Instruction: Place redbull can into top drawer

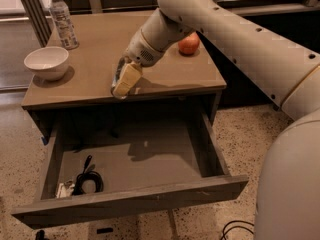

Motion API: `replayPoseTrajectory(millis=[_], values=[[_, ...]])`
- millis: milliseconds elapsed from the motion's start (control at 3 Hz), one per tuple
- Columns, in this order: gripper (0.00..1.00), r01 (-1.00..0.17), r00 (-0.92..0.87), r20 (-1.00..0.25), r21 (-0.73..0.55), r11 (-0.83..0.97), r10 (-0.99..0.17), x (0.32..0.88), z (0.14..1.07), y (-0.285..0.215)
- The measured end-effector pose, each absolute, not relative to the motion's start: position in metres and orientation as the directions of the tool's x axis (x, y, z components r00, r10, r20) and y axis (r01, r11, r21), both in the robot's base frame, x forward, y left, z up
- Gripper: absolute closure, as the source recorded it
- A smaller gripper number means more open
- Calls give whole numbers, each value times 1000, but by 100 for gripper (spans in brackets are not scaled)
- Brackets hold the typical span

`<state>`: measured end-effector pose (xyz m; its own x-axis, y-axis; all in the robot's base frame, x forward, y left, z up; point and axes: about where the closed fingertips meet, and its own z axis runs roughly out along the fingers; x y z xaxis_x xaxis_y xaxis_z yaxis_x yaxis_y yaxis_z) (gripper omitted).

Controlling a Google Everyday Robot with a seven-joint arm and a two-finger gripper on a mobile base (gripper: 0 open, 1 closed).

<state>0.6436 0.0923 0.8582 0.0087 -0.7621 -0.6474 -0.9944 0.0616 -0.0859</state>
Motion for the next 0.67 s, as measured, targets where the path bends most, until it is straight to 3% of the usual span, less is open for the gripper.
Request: replayPoseTrajectory(millis=[667], values=[[100, -994, 22, -634, -97, 51, -773, 620, 861, 85]])
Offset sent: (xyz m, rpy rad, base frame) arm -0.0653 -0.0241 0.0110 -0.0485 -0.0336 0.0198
